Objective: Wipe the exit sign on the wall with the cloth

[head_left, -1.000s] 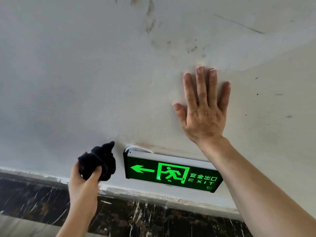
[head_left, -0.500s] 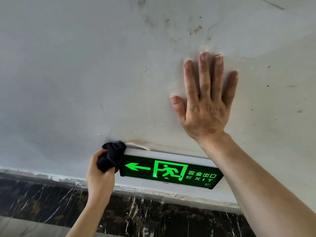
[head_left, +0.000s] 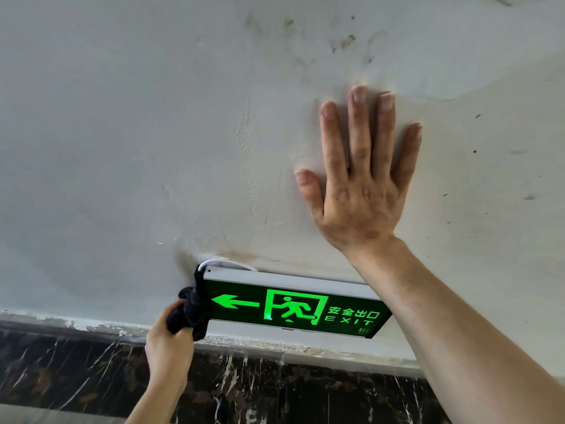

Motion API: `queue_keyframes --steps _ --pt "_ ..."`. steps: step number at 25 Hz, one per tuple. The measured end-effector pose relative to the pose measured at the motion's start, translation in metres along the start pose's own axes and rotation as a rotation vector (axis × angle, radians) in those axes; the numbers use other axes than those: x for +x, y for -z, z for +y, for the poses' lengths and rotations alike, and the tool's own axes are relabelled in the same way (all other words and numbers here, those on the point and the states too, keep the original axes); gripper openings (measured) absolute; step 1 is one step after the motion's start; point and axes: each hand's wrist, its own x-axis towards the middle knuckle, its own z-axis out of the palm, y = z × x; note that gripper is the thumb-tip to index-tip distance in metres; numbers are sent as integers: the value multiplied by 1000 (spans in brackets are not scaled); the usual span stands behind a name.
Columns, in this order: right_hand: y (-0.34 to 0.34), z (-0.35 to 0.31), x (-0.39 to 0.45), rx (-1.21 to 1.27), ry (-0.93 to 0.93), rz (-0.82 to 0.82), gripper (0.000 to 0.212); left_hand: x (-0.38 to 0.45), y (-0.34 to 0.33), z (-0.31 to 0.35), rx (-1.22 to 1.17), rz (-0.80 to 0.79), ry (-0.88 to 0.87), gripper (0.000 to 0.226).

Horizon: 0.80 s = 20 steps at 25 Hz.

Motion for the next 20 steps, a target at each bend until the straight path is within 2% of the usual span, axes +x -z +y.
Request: queue_keyframes --steps 9,14,16,20 --pt "-2 1 0 -12 -8 10 64 15 -8 -32 136 -31 157 50" --pt "0 0 1 4 -9 -24 63 3 -12 -51 78 -238 497 45" --pt "0 0 1 8 -14 -56 65 -9 -12 -48 50 -310 578 40" --pt "5 1 2 16 -27 -87 71 -44 0 -22 -44 -413 509 26"
